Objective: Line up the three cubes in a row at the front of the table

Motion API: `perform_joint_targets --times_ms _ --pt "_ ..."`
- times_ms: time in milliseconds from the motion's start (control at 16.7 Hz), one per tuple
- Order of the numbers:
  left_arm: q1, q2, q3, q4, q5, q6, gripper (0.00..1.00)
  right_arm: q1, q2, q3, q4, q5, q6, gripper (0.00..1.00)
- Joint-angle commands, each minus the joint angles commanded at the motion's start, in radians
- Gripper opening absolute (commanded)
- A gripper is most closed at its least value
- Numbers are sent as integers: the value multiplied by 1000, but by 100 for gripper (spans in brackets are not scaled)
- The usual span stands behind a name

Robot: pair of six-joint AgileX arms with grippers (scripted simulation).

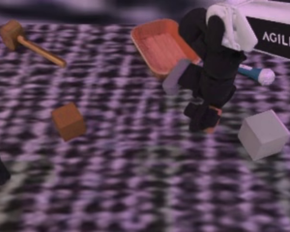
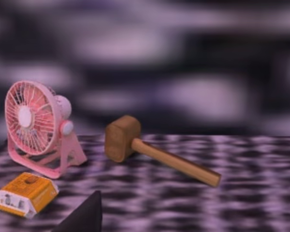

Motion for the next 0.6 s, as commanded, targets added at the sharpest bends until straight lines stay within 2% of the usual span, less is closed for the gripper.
perform_joint_targets --times_ms 240,600 --pt "0 0 0 0 0 0 100 10 -23 -34 7 -2 -36 0" --pt "0 0 0 0 0 0 100 99 -198 -245 39 -8 -272 0"
